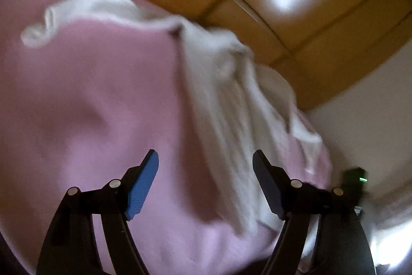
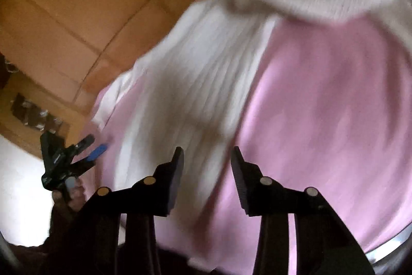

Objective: Fold small clothes

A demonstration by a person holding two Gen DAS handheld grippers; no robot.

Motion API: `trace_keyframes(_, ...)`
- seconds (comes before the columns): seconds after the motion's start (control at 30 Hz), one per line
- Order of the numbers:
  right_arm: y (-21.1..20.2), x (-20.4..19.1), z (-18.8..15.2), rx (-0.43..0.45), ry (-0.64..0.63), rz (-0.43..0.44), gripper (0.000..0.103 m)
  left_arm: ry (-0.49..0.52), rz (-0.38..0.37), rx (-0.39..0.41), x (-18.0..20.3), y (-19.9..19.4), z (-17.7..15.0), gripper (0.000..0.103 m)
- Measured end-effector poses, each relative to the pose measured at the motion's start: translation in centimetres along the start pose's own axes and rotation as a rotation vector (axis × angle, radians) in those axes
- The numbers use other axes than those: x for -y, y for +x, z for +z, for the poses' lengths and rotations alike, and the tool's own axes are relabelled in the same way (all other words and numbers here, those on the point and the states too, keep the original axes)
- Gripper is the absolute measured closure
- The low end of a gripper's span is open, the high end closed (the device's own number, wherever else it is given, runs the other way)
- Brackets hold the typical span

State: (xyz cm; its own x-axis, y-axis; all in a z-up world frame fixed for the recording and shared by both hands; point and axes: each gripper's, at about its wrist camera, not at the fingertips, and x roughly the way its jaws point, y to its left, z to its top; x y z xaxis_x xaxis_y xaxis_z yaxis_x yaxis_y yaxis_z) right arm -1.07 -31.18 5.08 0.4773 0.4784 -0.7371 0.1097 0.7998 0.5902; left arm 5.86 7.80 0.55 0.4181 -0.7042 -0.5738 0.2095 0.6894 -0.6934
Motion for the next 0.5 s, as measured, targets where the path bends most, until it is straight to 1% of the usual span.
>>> trace_keyframes(0.07, 1.3, 0.3, -0.8, -0.022, 0.031, -0.019, 0.066, -0.007, -0.049, -0.032, 0.9, 0.5, -1.6, 0.029)
trace_keyframes(0.17, 2.2, 1.0, -0.5, 0.011, 0.082, -0.024, 0.066, -0.007, -0.053, -0.067, 1.2, 1.8, -3.0, 0.029)
trace_keyframes(0.2, 2.2, 1.1, -0.1, 0.022, 0.088, -0.022, 0.066, -0.011, -0.059, -0.080, 1.6, 2.2, -3.0, 0.032)
trace_keyframes(0.23, 2.3, 0.7, 0.0, 0.030, 0.086, -0.021, 0.068, -0.009, -0.072, -0.093, 2.0, 2.6, -3.1, 0.042)
trace_keyframes(0.27, 2.6, 0.4, -0.2, 0.036, 0.074, -0.029, 0.072, 0.011, -0.075, -0.105, 2.5, 3.1, -3.2, 0.054)
trace_keyframes(0.3, 2.7, 0.2, -0.1, 0.041, 0.058, -0.044, 0.084, 0.037, -0.057, -0.108, 2.3, 3.8, -2.7, 0.062)
trace_keyframes(0.33, 2.7, -0.1, 0.1, 0.042, 0.032, -0.056, 0.097, 0.060, -0.035, -0.107, 2.7, 3.9, -2.7, 0.081)
trace_keyframes(0.37, 2.6, -0.3, 0.6, 0.046, 0.021, -0.062, 0.097, 0.086, -0.008, -0.107, 2.9, 4.2, -2.6, 0.097)
trace_keyframes(0.43, 1.2, -1.4, 0.6, 0.074, -0.033, -0.084, 0.098, 0.114, 0.039, -0.084, 3.1, 4.0, -2.3, 0.098)
trace_keyframes(0.5, -0.6, -2.5, 0.5, 0.110, -0.090, -0.094, 0.098, 0.140, 0.040, -0.046, 3.5, 2.9, -1.7, 0.098)
